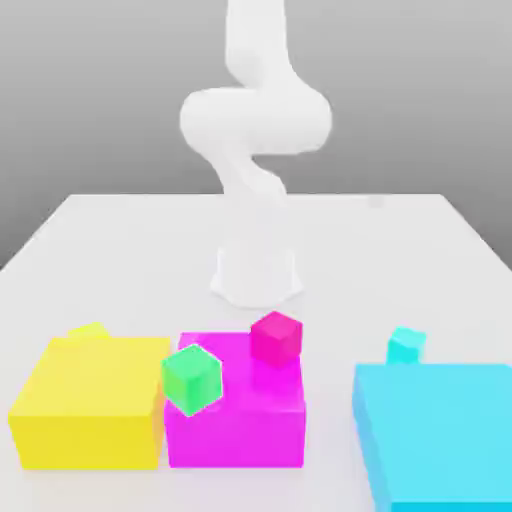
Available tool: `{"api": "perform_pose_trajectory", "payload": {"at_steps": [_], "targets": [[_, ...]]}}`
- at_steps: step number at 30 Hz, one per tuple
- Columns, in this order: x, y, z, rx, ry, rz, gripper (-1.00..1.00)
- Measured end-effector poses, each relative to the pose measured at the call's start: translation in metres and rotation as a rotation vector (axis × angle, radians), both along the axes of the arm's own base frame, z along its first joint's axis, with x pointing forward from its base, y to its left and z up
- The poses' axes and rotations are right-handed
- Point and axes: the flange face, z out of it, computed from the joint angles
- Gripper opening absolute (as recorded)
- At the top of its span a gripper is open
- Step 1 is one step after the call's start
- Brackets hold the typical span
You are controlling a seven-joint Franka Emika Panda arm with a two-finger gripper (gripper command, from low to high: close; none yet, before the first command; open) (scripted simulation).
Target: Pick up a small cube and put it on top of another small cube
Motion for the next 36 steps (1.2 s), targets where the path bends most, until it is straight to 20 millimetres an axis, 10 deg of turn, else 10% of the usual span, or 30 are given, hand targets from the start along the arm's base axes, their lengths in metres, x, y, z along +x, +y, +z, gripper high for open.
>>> {"api": "perform_pose_trajectory", "payload": {"at_steps": [8,16,27,36], "targets": [[0.036,0.071,-0.109,-0.249,0.129,0.437,0.00],[0.031,0.139,-0.220,-0.470,0.220,0.894,0.00],[-0.033,0.207,-0.363,-0.729,0.287,1.561,0.00],[-0.118,0.224,-0.460,-0.889,0.292,2.134,0.00]]}}
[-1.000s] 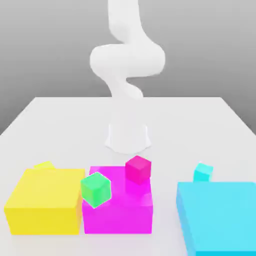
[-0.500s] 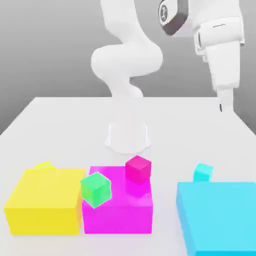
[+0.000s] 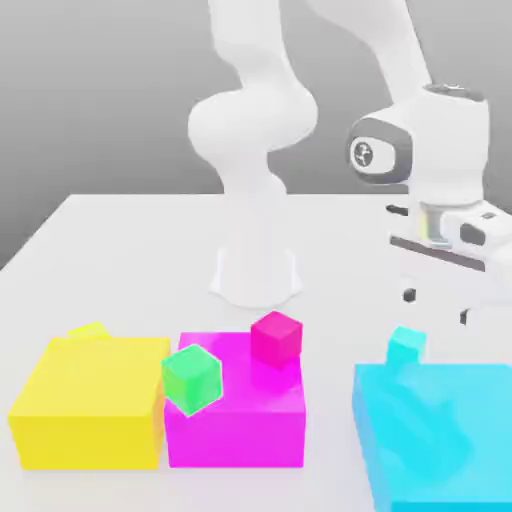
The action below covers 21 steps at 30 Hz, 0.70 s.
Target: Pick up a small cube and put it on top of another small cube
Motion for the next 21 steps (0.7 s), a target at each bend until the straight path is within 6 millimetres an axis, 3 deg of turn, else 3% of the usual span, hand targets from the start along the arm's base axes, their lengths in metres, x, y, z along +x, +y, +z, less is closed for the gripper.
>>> {"api": "perform_pose_trajectory", "payload": {"at_steps": [3,10,11,17,21], "targets": [[-0.025,0.001,-0.026,-0.032,0.031,0.150,0.00],[-0.027,-0.001,-0.082,-0.038,0.036,0.171,0.00],[-0.028,-0.001,-0.088,-0.038,0.036,0.171,-1.00],[-0.028,-0.002,-0.092,-0.039,0.038,0.171,-1.00],[-0.027,0.000,-0.070,-0.039,0.037,0.171,-1.00]]}}
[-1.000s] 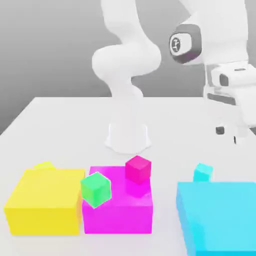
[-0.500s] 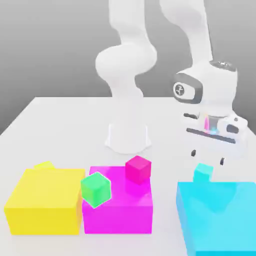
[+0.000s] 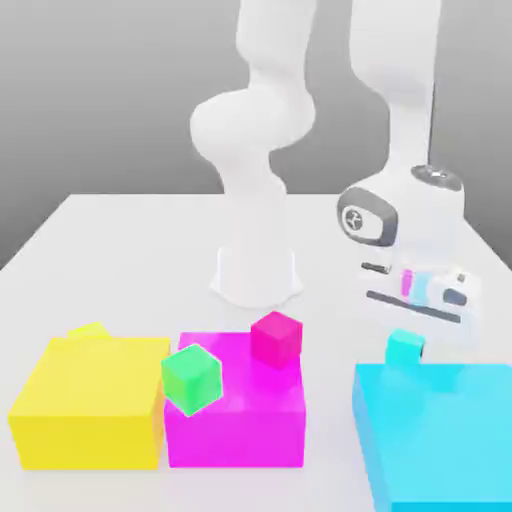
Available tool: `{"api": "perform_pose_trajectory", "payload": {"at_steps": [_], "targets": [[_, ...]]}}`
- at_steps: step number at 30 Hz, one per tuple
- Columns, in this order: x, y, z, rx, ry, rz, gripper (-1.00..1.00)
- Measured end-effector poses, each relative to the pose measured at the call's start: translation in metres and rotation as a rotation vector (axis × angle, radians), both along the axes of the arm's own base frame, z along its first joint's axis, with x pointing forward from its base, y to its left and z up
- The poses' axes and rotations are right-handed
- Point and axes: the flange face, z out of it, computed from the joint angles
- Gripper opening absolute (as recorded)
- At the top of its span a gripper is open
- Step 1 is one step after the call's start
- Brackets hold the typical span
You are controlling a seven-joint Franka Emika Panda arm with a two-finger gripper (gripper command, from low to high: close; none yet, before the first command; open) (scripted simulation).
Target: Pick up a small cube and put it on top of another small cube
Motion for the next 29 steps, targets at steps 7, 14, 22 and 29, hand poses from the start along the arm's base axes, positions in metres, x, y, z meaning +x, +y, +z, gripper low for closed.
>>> {"api": "perform_pose_trajectory", "payload": {"at_steps": [7,14,22,29], "targets": [[0.018,-0.015,0.056,-0.004,-0.004,-0.007,-1.00],[0.086,-0.100,0.128,-0.018,-0.015,-0.026,-1.00],[0.107,-0.212,0.178,-0.002,0.000,-0.053,-1.00],[0.106,-0.216,0.131,0.000,0.002,-0.053,1.00]]}}
